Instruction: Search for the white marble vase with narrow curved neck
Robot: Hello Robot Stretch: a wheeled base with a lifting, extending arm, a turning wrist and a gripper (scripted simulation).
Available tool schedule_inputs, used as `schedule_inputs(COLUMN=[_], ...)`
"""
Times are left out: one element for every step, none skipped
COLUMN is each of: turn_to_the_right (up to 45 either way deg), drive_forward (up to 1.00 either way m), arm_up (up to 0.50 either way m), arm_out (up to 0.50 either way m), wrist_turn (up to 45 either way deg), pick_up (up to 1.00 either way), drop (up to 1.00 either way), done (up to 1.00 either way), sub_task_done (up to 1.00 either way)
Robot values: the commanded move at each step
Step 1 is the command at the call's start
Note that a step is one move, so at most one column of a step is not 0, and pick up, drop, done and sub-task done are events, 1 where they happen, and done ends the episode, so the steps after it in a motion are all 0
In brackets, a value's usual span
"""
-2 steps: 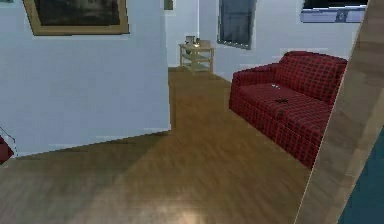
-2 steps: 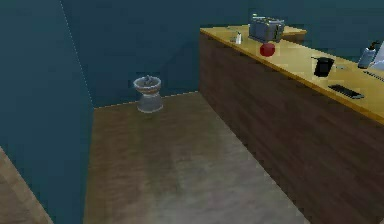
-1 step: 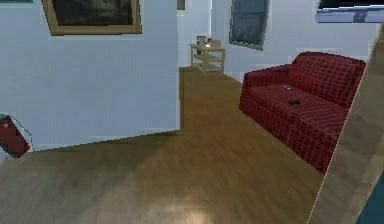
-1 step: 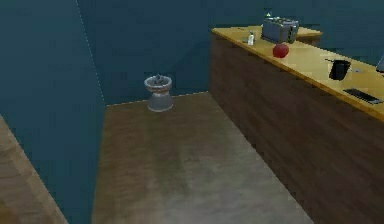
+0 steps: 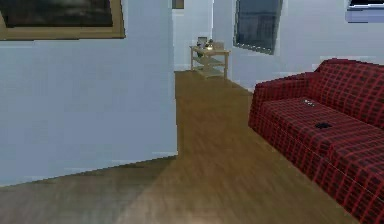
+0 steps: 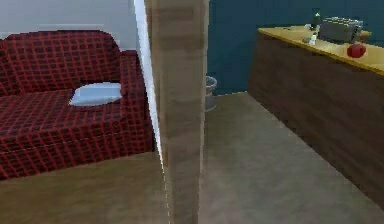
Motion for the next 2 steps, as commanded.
schedule_inputs(turn_to_the_right=[15.0, 0.0], drive_forward=[0.00, 1.00], arm_up=[0.00, 0.00], arm_out=[0.00, 0.00], wrist_turn=[0.0, 0.0], pick_up=[0.00, 0.00], drop=[0.00, 0.00], done=[0.00, 0.00], sub_task_done=[0.00, 0.00])
